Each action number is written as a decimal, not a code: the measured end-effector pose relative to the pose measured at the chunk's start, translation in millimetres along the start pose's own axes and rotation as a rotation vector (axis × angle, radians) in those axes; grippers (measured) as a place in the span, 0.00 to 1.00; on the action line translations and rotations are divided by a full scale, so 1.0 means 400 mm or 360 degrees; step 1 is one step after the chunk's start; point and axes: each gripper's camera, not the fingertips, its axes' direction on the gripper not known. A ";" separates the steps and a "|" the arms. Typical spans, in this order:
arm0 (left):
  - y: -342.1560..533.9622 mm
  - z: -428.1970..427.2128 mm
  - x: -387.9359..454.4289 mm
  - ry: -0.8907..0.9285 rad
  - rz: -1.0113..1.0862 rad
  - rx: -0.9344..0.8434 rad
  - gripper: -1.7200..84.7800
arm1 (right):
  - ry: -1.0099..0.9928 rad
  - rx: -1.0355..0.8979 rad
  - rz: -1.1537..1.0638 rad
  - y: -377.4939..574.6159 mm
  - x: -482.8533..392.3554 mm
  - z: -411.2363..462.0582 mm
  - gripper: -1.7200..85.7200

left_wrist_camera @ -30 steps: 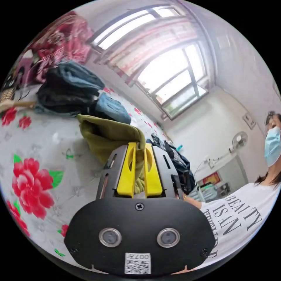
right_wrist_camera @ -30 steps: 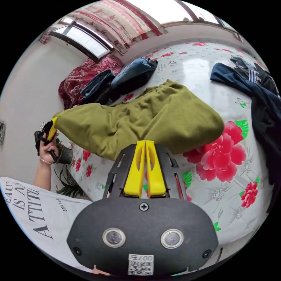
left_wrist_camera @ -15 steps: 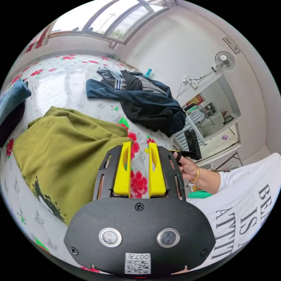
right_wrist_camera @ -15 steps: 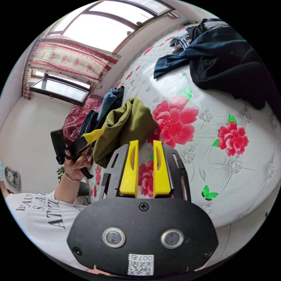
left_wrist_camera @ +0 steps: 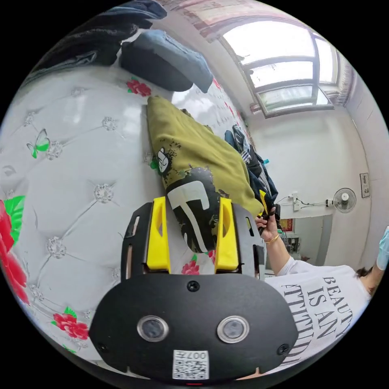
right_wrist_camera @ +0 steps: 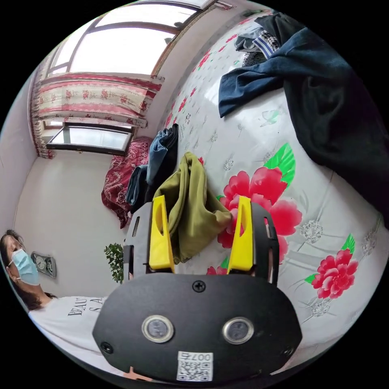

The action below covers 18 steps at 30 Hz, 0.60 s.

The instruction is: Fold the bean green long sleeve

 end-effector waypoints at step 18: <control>-0.168 0.219 -0.096 0.0317 -0.0055 -0.0359 0.22 | -0.0024 -0.0713 -0.0171 -0.111 -0.005 0.207 0.14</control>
